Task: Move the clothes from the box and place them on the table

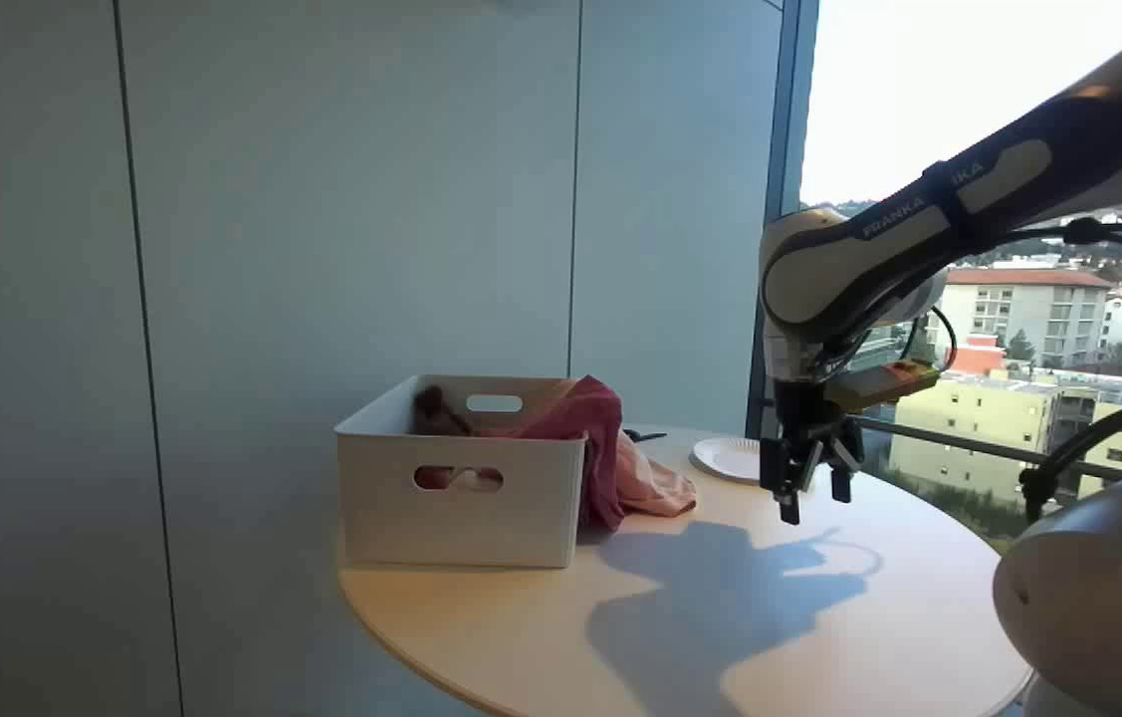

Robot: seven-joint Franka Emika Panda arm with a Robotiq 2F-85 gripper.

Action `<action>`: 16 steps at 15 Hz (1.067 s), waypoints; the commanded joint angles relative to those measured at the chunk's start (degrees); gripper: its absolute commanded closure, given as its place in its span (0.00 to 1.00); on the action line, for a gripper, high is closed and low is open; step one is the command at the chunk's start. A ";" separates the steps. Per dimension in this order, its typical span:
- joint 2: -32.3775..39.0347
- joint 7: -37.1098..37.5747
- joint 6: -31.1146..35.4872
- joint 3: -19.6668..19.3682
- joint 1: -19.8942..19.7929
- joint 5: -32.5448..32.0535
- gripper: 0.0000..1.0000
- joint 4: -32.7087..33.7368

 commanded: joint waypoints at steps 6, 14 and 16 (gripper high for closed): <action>-0.05 0.27 -0.19 -0.42 0.50 -0.27 0.00 0.10; 0.67 -3.98 10.17 -1.32 0.94 -3.92 0.00 2.70; 2.14 -5.93 15.64 -1.56 0.71 -6.65 0.00 3.92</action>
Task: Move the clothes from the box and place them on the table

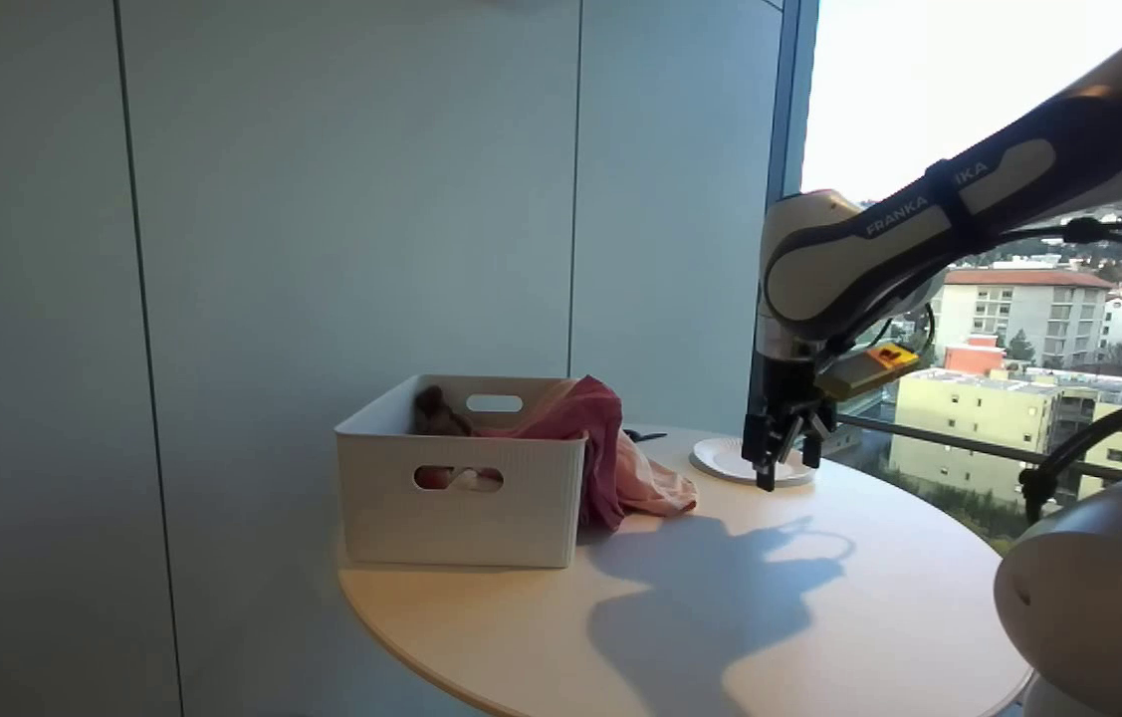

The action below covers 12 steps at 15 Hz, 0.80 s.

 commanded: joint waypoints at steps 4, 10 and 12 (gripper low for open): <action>5.99 -12.87 14.79 -4.14 2.82 -4.60 0.00 5.47; 15.62 -29.22 31.50 -12.11 13.27 4.98 0.00 8.61; 17.78 -36.69 33.74 -15.66 19.34 11.84 0.00 9.76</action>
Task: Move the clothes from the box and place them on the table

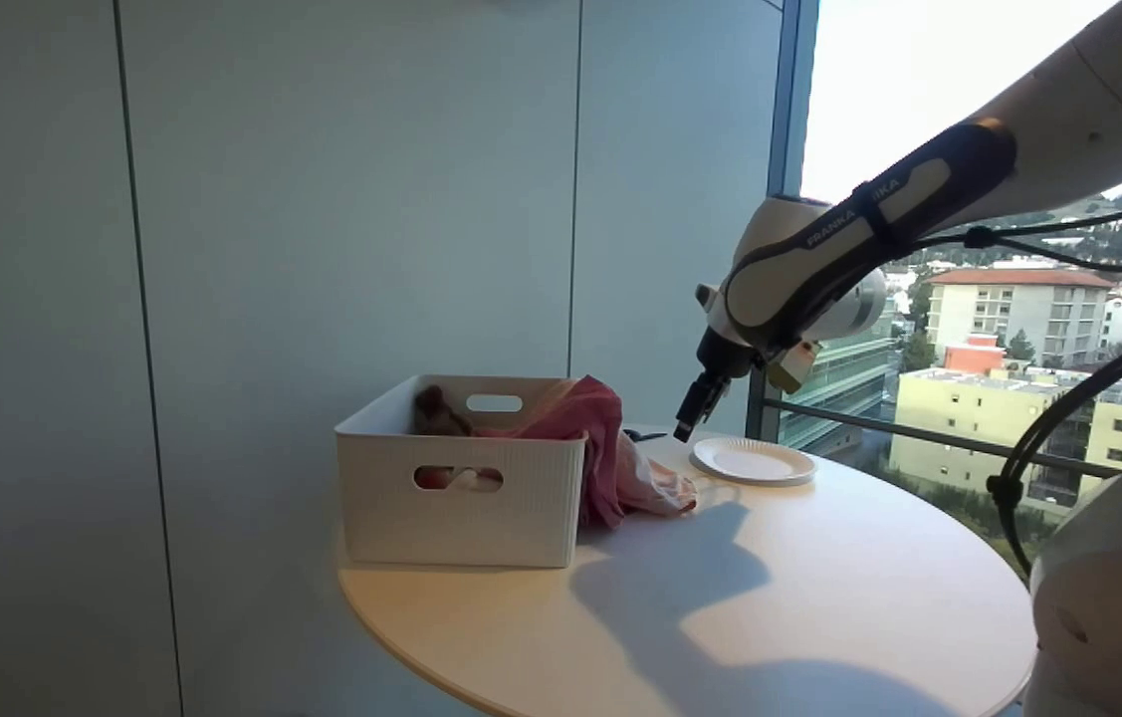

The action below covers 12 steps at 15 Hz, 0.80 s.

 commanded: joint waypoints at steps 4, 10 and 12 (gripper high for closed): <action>6.97 -27.22 2.58 -14.60 22.44 23.78 0.00 6.50; 13.88 -44.63 0.87 -21.30 28.20 32.15 0.00 10.16; 15.55 -47.36 0.12 -23.20 29.57 33.46 0.00 11.16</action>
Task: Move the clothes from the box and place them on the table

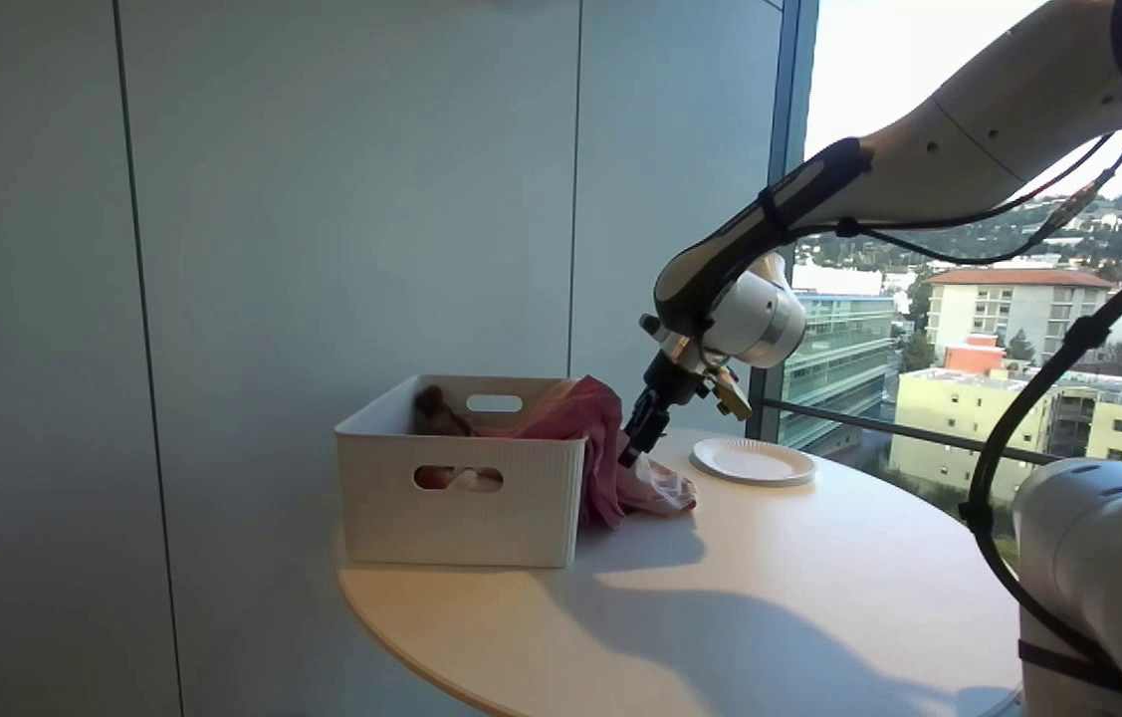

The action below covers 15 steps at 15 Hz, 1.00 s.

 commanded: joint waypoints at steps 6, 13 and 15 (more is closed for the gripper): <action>4.84 -14.03 -4.57 -7.80 6.65 12.14 0.51 5.63; 5.66 -22.01 -7.62 -11.84 9.23 20.98 0.94 7.17; 5.83 -23.15 -8.14 -12.50 9.48 22.53 0.98 7.46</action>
